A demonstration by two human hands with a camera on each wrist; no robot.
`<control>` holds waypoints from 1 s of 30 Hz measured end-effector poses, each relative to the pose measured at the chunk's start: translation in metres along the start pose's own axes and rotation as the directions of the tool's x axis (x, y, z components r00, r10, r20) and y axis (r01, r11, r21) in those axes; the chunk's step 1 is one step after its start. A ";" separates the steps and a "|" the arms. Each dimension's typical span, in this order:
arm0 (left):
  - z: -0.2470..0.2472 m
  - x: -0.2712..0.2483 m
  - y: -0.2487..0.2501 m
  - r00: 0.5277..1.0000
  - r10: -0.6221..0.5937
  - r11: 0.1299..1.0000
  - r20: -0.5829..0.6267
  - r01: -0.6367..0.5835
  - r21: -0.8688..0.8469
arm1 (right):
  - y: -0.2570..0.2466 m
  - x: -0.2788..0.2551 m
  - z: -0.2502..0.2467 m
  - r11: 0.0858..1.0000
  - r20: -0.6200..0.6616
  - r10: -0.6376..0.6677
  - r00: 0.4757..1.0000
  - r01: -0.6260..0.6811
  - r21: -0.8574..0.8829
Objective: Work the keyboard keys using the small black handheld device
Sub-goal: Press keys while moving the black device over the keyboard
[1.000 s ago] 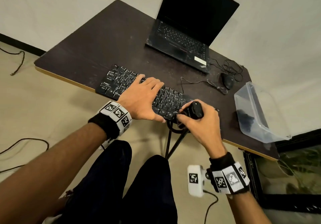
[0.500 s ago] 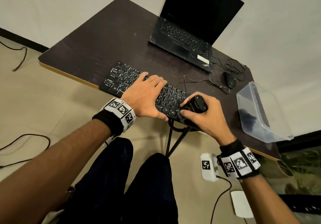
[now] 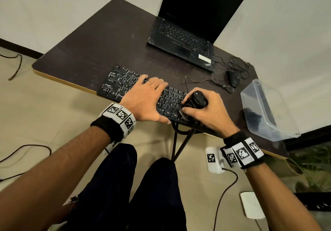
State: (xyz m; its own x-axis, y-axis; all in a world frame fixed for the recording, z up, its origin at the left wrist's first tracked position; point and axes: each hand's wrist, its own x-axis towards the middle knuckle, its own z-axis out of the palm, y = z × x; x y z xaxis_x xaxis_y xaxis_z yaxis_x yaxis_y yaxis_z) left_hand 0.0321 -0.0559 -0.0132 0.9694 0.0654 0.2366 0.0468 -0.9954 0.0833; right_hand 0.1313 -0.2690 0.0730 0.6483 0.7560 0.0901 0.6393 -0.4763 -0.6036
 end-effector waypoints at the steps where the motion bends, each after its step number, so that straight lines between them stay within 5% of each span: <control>1: 0.000 0.000 0.000 1.000 -0.001 1.000 -0.001 0.001 0.002 | 0.001 0.003 -0.004 1.000 -0.038 0.013 0.999 -0.013 0.000; 6: -0.001 0.000 -0.001 1.000 -0.006 1.000 0.001 0.006 -0.001 | -0.002 -0.010 0.004 0.998 0.112 -0.058 0.992 0.055 0.023; 10: -0.001 0.000 0.001 1.000 -0.003 1.000 0.006 0.003 0.000 | 0.015 -0.012 -0.009 0.997 -0.117 0.079 0.990 -0.079 0.004; 14: -0.001 0.000 0.000 1.000 -0.004 1.000 0.005 0.004 -0.001 | 0.016 -0.027 -0.009 0.993 -0.113 0.086 0.990 -0.095 -0.077; 21: -0.002 -0.001 0.001 1.000 -0.009 1.000 0.019 0.009 -0.017 | 0.016 -0.031 -0.025 0.939 -0.021 0.233 0.972 -0.219 0.263; 26: -0.003 -0.001 0.002 1.000 -0.008 1.000 0.013 0.008 -0.016 | 0.014 -0.027 -0.021 0.957 -0.082 0.242 0.967 -0.224 0.184; 30: -0.002 0.000 0.002 1.000 -0.009 1.000 0.002 0.009 -0.024 | -0.001 -0.031 -0.004 0.988 -0.004 0.136 0.991 -0.135 0.077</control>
State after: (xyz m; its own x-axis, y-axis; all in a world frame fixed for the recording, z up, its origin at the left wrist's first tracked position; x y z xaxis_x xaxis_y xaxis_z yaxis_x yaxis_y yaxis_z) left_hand 0.0311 -0.0574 -0.0110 0.9694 0.0743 0.2340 0.0499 -0.9928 0.1086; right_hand 0.1121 -0.2940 0.0735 0.7310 0.6823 0.0104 0.5119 -0.5382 -0.6696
